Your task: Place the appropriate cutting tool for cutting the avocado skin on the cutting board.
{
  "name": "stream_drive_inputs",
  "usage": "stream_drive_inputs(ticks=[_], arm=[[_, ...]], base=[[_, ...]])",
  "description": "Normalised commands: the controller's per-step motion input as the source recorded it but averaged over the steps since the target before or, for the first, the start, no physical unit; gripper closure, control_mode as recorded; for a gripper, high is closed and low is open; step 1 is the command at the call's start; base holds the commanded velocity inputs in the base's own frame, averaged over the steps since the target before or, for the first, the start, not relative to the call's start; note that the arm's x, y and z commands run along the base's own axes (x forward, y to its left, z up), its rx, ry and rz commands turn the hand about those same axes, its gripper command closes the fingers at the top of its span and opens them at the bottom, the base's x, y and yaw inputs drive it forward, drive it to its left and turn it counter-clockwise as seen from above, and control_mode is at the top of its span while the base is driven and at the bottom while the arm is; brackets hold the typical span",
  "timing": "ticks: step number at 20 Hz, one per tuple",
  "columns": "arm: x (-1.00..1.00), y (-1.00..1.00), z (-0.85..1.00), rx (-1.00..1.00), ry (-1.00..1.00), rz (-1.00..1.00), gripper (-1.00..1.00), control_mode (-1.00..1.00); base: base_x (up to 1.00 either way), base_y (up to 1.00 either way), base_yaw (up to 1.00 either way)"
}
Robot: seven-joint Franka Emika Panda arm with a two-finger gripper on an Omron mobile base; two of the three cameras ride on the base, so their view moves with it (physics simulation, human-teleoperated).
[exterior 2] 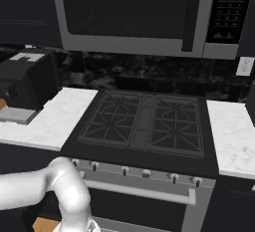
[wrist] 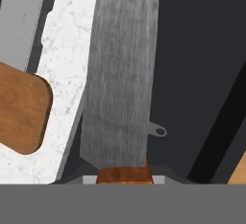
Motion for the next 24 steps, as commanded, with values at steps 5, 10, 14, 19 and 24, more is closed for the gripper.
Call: stream_drive_inputs(ticks=[5, 10, 14, 19, 24], arm=[[0.89, 0.23, 0.00, 0.00, 0.00, -0.07, 1.00, -1.00], [0.74, 0.41, -0.09, 0.00, 0.00, -0.03, 1.00, -1.00], [0.63, 0.42, -0.21, -0.04, 0.00, -0.04, 1.00, -1.00], [0.58, 0.26, -0.37, -0.05, 0.00, -0.04, 1.00, -1.00], [0.56, 0.22, -0.45, -0.03, 0.00, -0.03, 1.00, -1.00]], base=[[0.00, 0.00, 0.00], [0.00, 0.00, 0.00], [0.00, 0.00, 0.00], [0.00, 0.00, 0.00], [0.00, 0.00, 0.00]])
